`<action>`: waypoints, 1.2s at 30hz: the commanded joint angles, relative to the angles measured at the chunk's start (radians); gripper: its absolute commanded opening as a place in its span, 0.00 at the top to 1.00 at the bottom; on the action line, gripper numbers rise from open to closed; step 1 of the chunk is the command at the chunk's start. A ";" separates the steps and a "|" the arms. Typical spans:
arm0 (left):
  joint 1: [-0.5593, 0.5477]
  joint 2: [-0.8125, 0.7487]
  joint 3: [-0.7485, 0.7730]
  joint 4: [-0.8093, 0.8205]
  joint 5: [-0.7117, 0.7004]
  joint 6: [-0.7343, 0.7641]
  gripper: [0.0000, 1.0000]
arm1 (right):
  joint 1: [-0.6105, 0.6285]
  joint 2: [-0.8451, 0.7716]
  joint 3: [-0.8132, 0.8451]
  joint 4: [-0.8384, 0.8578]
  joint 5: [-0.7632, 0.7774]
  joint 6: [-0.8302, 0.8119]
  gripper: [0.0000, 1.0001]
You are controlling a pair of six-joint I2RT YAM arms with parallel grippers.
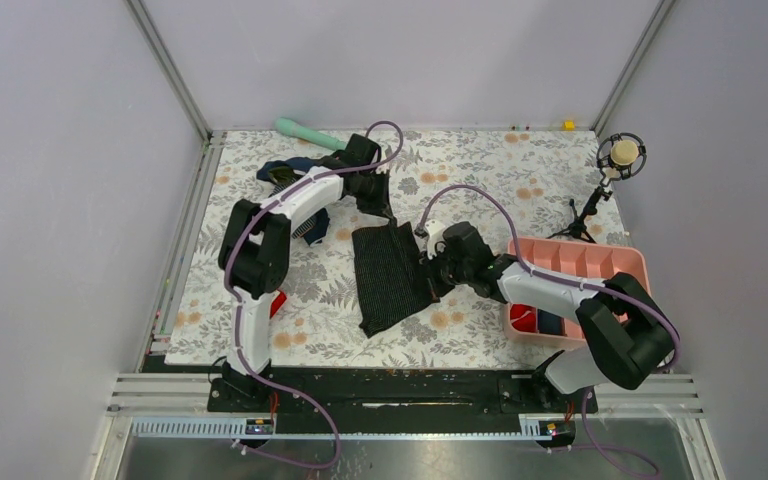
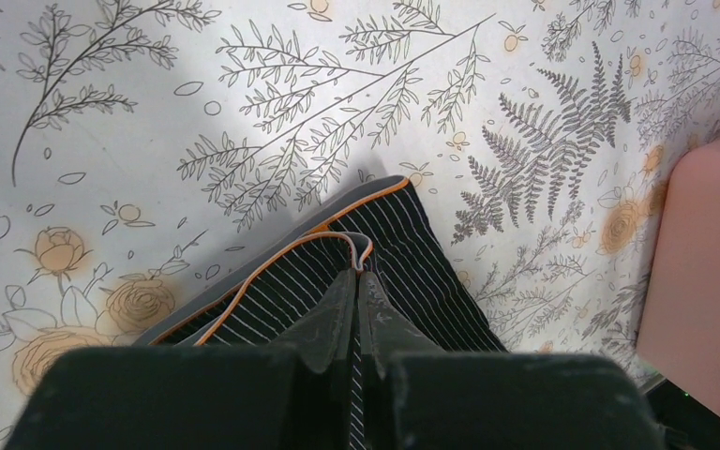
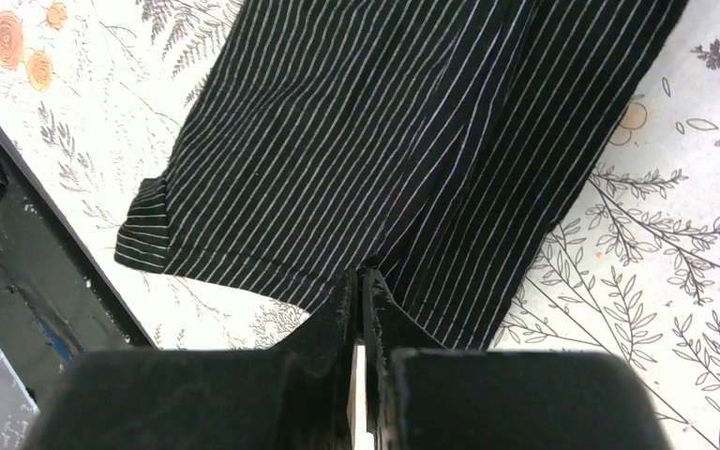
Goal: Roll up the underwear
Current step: Fold the underwear at the center of the board.
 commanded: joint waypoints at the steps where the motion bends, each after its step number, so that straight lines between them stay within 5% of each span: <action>1: -0.011 0.020 0.057 0.040 -0.041 -0.008 1.00 | -0.017 0.003 -0.016 -0.011 0.013 -0.010 1.00; 30: -0.069 0.098 0.128 0.046 -0.043 -0.066 1.00 | -0.060 0.060 -0.002 -0.061 0.034 -0.003 1.00; 36: -0.066 0.097 0.219 0.052 0.011 -0.055 0.74 | -0.099 -0.009 0.095 -0.263 0.115 0.031 0.64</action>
